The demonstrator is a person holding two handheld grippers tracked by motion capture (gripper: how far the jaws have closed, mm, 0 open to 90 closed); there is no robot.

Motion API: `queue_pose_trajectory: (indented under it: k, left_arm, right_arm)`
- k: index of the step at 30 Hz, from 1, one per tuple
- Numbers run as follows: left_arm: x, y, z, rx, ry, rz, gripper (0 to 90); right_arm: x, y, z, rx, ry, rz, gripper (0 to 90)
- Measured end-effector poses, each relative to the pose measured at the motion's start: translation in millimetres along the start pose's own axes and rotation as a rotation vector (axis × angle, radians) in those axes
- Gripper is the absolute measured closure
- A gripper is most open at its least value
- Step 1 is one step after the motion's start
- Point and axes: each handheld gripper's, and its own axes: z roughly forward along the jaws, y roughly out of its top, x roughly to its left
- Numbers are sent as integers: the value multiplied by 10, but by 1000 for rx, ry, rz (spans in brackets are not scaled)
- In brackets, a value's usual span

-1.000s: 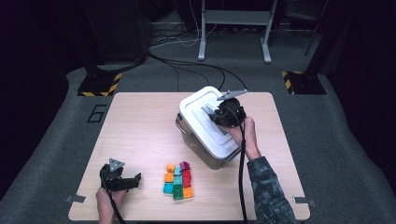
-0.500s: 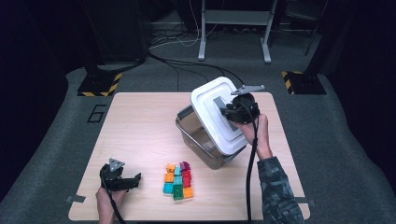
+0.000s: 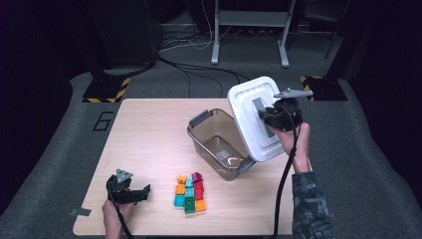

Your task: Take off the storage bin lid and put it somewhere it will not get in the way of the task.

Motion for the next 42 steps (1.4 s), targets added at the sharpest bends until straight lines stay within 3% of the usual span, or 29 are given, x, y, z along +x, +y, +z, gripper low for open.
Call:
queue_pose_trajectory:
  k: [9, 20, 42]
  left_arm:
    - [0, 0, 0, 0, 0, 0, 2]
    - [-1, 0, 0, 0, 0, 0, 2]
    - [0, 0, -1, 0, -1, 0, 2]
  right_arm:
    - [-262, -142, -137, -4, -75, 64, 667]
    - [-466, -392, -102, 4, -156, 123, 667]
    - [-690, -833, 156, 44, -192, 240, 666]
